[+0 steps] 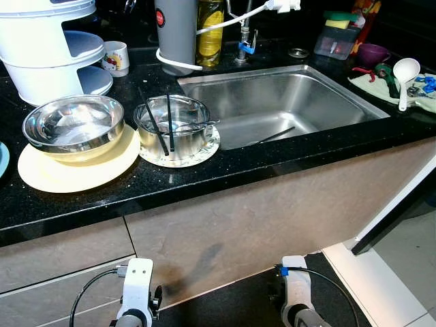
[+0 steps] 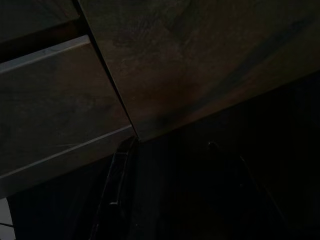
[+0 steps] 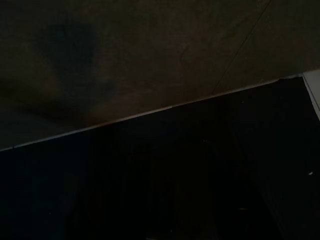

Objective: Kitchen organization

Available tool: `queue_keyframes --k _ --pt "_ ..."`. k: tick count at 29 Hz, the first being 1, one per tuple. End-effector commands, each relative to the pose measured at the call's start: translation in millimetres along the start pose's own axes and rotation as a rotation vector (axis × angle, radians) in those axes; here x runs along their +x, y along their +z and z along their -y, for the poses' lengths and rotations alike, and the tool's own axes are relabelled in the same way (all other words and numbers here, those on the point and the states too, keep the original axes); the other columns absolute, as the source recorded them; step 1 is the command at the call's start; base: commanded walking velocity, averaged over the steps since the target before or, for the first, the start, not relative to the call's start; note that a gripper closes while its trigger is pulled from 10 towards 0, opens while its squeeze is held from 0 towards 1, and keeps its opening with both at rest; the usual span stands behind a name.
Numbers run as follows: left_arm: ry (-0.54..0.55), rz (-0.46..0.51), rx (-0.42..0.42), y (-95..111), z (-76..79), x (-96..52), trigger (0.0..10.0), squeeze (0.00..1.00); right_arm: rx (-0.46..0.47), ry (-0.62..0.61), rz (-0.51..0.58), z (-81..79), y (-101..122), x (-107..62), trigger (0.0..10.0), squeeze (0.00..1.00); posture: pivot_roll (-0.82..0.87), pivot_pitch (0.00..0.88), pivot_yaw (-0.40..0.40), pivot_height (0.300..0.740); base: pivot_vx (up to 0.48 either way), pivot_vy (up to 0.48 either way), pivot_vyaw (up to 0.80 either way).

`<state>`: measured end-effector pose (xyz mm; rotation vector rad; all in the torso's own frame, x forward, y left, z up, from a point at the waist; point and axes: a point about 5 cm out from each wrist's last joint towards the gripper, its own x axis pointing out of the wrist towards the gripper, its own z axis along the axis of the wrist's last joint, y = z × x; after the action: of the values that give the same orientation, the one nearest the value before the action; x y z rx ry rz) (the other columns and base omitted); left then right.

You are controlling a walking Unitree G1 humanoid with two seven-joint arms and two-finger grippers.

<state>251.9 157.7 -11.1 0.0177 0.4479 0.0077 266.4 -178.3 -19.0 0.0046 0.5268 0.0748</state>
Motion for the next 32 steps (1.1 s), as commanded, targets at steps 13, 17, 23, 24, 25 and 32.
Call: queue_keyframes --k 13,17,23,24,25,32 --pt "0.012 -0.033 -0.012 -11 -4.2 -1.8 10.0 0.00 0.010 0.004 -0.023 -3.4 -10 -2.6 10.0 0.00 -0.08 0.119 -0.056 0.740 0.000 0.000 0.00" --pt "0.013 -0.037 -0.010 -13 -4.4 -2.8 10.0 0.00 0.008 0.008 -0.031 -4.3 -12 -3.2 10.0 0.00 -0.08 0.101 -0.059 0.740 0.000 0.000 0.00" --pt "0.011 -0.041 -0.007 -16 -4.0 -3.7 10.0 0.00 0.004 0.012 -0.037 -5.2 -14 -3.7 10.0 0.00 -0.08 0.094 -0.060 0.740 0.000 0.000 0.00" --pt "0.011 -0.041 -0.006 -16 -3.8 -4.0 10.0 0.00 0.003 0.012 -0.038 -5.2 -15 -3.8 10.0 0.00 -0.08 0.091 -0.061 0.740 0.000 0.000 0.00" --pt "0.011 -0.041 -0.006 -16 -3.8 -4.0 10.0 0.00 0.003 0.012 -0.038 -5.2 -15 -3.8 10.0 0.00 -0.08 0.091 -0.061 0.740 0.000 0.000 0.00" --pt "0.012 -0.055 0.002 -19 -4.1 -5.1 10.0 0.00 0.004 0.020 -0.046 -6.8 -17 -4.3 10.0 0.00 -0.08 0.083 -0.062 0.740 0.000 0.000 0.00"
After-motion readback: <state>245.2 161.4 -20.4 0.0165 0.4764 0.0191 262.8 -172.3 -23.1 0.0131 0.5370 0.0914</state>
